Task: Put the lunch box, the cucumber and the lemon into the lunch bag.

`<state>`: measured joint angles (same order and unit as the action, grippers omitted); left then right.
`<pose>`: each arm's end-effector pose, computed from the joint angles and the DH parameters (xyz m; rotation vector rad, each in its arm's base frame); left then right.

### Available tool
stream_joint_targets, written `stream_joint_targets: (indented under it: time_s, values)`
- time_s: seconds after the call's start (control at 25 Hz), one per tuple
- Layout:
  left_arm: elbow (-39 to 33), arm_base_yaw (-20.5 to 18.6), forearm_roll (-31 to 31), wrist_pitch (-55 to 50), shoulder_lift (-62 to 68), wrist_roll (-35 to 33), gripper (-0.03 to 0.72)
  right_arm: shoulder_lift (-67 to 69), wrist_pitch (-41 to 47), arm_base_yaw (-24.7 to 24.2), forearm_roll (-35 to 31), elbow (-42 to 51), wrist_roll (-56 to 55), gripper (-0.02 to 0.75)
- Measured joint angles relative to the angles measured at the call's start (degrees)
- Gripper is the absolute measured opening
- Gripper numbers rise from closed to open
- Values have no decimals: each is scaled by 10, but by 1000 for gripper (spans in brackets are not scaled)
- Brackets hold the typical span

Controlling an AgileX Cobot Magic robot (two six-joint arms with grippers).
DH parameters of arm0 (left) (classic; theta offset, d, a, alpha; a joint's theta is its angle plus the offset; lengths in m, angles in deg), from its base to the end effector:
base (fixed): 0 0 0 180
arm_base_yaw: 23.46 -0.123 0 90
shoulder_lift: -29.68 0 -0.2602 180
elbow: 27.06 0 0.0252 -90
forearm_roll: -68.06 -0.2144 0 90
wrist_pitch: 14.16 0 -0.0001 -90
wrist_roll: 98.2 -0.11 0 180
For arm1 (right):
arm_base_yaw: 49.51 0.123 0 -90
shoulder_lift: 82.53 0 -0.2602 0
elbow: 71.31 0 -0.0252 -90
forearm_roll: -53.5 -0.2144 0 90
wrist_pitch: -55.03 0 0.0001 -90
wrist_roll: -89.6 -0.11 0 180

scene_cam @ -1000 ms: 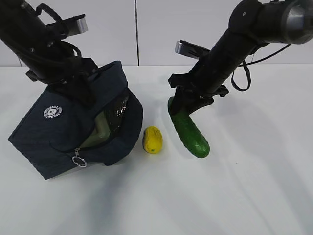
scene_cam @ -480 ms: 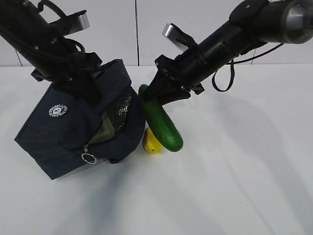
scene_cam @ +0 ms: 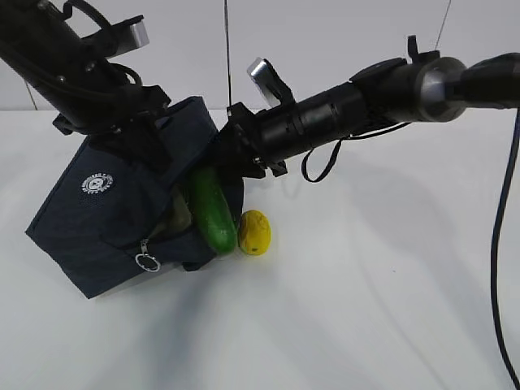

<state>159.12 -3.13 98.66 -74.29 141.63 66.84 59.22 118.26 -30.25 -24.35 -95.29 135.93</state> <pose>0.3026 -0.1639 0.2364 0.5672 2.7772 -0.7317 0.3836 0.2358 0.1652 -0.5229 2.3610 1.5875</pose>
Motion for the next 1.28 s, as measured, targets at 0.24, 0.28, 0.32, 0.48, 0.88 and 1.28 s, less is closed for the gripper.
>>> stream_joint_targets:
  time_s: [0.24,0.28,0.32,0.48,0.88,1.28]
  values:
    - [0,0,0,3,0,0,19,39,-12,0,-137,0,53,288]
    - [0,0,0,3,0,0,19,46,-13,1,-151,0,57,288]
    - [0,0,0,2,0,0,19,50,-17,3,-169,0,62,288]
    - [0,0,0,2,0,0,19,66,-33,18,-222,0,84,288]
    - [0,0,0,0,0,0,19,82,-45,42,-238,0,105,377]
    - [0,0,1,-1,0,0,18,82,-11,37,-216,0,98,469]
